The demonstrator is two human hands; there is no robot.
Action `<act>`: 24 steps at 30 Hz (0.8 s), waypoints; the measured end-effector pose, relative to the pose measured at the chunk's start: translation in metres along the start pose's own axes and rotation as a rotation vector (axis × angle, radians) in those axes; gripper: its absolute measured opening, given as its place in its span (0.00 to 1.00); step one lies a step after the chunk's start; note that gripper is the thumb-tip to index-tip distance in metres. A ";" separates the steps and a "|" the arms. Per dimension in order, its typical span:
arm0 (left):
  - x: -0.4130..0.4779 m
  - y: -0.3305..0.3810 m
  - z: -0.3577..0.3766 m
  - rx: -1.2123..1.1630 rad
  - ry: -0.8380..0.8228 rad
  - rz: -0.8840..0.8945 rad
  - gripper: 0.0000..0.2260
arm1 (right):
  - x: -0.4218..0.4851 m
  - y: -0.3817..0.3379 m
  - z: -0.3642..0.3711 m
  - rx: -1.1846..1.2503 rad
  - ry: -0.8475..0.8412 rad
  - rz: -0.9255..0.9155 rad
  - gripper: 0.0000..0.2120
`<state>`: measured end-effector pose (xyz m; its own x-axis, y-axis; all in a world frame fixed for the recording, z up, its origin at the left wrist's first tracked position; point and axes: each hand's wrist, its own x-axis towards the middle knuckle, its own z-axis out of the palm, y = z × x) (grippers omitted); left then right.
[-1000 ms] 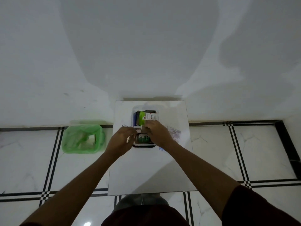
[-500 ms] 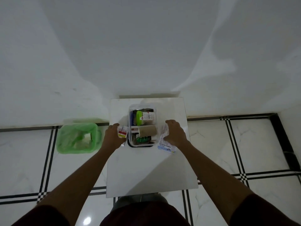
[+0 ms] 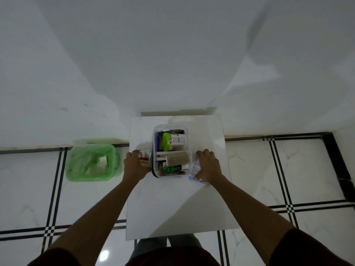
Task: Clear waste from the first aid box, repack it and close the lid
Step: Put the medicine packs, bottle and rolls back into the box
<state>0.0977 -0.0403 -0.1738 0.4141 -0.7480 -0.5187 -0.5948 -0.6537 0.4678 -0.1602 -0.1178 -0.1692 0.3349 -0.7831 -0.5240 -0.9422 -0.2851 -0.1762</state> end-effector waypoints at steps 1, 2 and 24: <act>-0.001 0.001 -0.001 -0.029 0.017 -0.003 0.33 | 0.000 0.000 -0.001 0.031 0.008 0.018 0.46; -0.002 0.002 -0.001 -0.056 0.038 -0.008 0.29 | 0.000 0.001 -0.001 0.050 0.016 0.029 0.45; -0.013 0.076 -0.051 0.410 0.404 0.794 0.18 | -0.034 -0.038 -0.078 0.526 0.680 -0.109 0.03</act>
<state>0.0823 -0.0867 -0.0950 -0.0506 -0.9859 0.1593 -0.9639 0.0900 0.2505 -0.1346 -0.1237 -0.0794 0.2000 -0.9746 0.1009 -0.7309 -0.2170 -0.6471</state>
